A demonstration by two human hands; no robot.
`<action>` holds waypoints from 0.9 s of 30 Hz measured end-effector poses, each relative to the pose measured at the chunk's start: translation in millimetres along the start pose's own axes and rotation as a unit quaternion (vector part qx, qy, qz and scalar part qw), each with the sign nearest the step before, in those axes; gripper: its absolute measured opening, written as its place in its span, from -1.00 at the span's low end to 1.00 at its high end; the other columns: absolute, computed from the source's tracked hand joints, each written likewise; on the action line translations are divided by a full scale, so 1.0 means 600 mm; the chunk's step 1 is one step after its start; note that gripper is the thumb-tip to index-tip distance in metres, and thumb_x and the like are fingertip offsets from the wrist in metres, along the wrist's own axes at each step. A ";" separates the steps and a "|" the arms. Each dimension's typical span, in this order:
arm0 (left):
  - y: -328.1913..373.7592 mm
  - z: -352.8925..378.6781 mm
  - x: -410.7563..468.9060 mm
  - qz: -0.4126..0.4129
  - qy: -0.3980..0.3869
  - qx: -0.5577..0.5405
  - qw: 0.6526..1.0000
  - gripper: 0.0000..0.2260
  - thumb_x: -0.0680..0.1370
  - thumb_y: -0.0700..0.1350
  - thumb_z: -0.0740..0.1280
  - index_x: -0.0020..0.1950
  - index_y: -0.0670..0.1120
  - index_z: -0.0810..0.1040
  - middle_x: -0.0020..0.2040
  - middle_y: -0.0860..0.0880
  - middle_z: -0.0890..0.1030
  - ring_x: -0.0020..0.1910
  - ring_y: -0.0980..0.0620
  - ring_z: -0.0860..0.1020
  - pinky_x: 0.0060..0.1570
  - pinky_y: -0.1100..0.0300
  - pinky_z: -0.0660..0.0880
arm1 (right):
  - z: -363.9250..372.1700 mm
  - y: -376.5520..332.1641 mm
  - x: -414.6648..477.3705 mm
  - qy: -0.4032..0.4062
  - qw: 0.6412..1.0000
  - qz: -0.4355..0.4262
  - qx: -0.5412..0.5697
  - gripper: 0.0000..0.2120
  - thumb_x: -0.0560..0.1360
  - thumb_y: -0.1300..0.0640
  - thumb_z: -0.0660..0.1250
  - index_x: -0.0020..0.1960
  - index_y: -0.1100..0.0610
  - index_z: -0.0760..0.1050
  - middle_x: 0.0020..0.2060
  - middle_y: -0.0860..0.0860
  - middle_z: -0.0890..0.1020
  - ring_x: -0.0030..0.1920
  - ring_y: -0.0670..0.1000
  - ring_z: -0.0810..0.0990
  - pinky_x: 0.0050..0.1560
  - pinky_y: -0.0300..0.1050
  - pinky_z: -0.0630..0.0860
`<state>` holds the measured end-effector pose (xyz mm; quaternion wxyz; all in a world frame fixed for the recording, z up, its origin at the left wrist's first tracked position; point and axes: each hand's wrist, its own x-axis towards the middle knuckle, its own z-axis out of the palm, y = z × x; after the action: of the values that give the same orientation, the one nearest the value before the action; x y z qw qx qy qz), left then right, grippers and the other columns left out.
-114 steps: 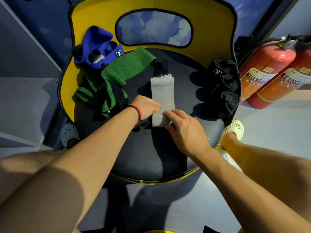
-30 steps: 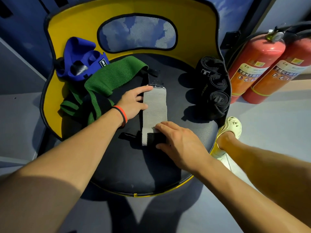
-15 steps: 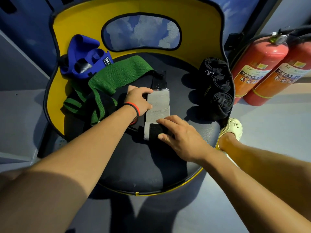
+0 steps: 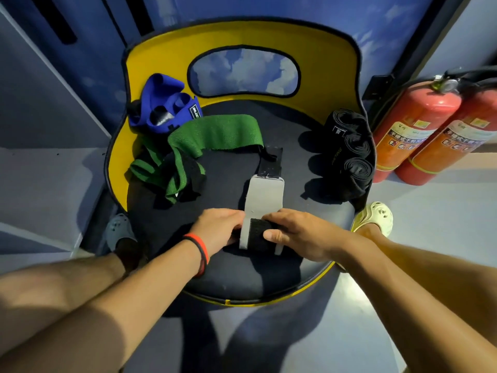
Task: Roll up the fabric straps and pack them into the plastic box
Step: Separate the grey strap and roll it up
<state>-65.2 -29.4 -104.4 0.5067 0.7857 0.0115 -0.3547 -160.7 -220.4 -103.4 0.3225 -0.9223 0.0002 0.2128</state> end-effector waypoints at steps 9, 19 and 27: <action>-0.033 0.009 -0.037 0.107 0.023 0.087 0.990 -0.70 0.46 0.03 0.53 0.17 0.13 0.61 0.03 0.22 0.61 0.01 0.32 0.56 -0.11 0.51 0.44 | 0.024 -0.003 -0.002 0.139 0.988 0.021 0.061 -0.61 0.61 -0.17 0.28 0.36 0.00 0.48 0.01 -0.06 0.41 0.03 -0.06 0.44 0.13 -0.14 0.44; -0.012 0.027 -0.003 0.077 0.070 0.076 0.992 -0.81 0.51 0.08 0.48 0.03 0.02 0.63 -0.19 0.15 0.63 -0.21 0.18 0.58 -0.27 0.30 0.42 | 0.039 -0.031 0.007 0.345 0.928 -0.013 -0.140 -0.80 0.59 -0.04 0.30 -0.05 0.08 0.55 -0.15 -0.01 0.50 -0.18 0.09 0.50 -0.18 0.03 0.47; 0.020 0.004 0.026 0.054 0.048 0.119 0.990 -0.68 0.37 0.25 0.54 -0.13 0.02 0.69 -0.21 0.06 0.69 -0.13 0.05 0.66 -0.02 0.07 0.64 | 0.056 -0.044 -0.007 0.267 0.936 0.016 -0.229 -0.38 0.27 0.00 0.55 0.30 0.09 0.51 0.14 0.02 0.54 0.09 0.13 0.54 0.18 0.00 0.47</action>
<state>-50.4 -42.2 -104.5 0.4273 0.8558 -0.0491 -0.2876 -173.8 -179.8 -109.6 0.0874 -0.9939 0.0524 -0.0424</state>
